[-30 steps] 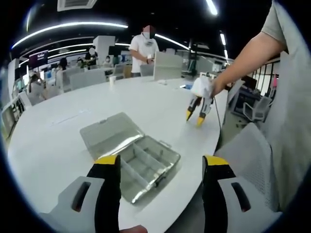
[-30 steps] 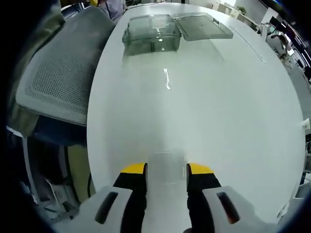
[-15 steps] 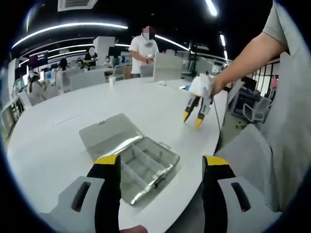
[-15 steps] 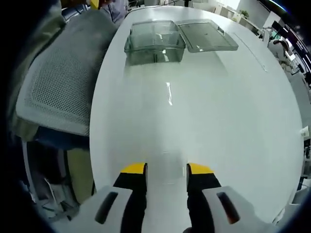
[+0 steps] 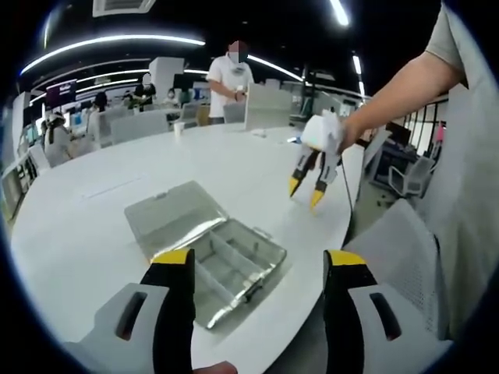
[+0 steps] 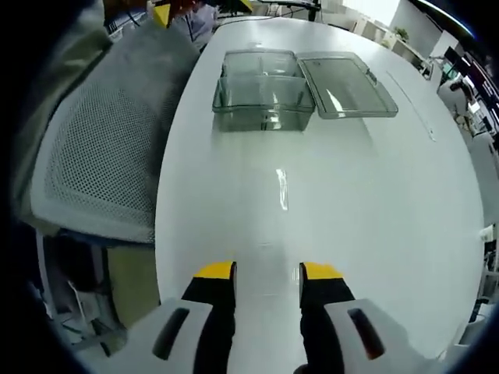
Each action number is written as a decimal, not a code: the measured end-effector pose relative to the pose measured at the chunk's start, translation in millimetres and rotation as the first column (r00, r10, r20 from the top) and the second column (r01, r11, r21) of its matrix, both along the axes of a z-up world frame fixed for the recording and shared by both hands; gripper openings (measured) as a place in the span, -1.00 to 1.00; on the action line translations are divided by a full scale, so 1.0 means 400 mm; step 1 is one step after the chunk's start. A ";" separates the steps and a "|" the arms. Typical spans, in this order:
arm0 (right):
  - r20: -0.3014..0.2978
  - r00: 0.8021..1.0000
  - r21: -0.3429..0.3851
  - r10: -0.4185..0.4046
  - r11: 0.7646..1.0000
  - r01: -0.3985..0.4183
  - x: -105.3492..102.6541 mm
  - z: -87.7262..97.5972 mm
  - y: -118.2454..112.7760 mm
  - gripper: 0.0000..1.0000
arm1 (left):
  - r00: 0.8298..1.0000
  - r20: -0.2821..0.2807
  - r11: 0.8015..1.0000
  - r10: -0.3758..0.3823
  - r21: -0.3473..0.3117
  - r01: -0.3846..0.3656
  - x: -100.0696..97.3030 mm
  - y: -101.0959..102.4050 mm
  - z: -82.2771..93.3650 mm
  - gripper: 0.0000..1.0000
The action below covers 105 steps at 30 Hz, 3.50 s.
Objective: Insert the divider into the dual guide fixture by aligning both edges with the guide slots and pushing it downward to the bottom, including one-sided entry, uneven engagement, binding, and posture correction.
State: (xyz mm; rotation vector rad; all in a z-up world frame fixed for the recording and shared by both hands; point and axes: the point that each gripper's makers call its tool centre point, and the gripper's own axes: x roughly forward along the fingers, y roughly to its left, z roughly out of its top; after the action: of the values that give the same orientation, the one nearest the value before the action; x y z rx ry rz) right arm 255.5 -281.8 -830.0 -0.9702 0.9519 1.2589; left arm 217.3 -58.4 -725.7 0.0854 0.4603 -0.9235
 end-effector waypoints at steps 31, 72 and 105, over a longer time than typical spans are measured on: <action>0.053 0.987 0.058 0.154 0.986 -0.157 -0.040 0.113 0.193 -0.45 | 0.999 -0.027 0.999 -0.033 -0.032 0.032 0.007 -0.071 -0.007 0.18; 0.141 0.945 0.140 0.295 0.939 -0.314 -0.094 0.217 0.371 -0.45 | 0.972 -0.234 0.983 0.012 -0.178 -0.055 0.014 -0.134 -0.019 -0.20; 0.191 0.924 0.150 0.330 0.921 -0.360 -0.098 0.244 0.411 -0.45 | 0.861 -0.499 0.912 0.096 -0.303 -0.277 0.027 -0.137 -0.024 -0.69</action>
State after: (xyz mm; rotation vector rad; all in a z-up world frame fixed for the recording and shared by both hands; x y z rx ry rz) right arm 216.4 -117.2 -732.3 -1.1077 0.5382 1.5075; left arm 228.2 -113.1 -735.4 -0.5368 0.7297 -0.8157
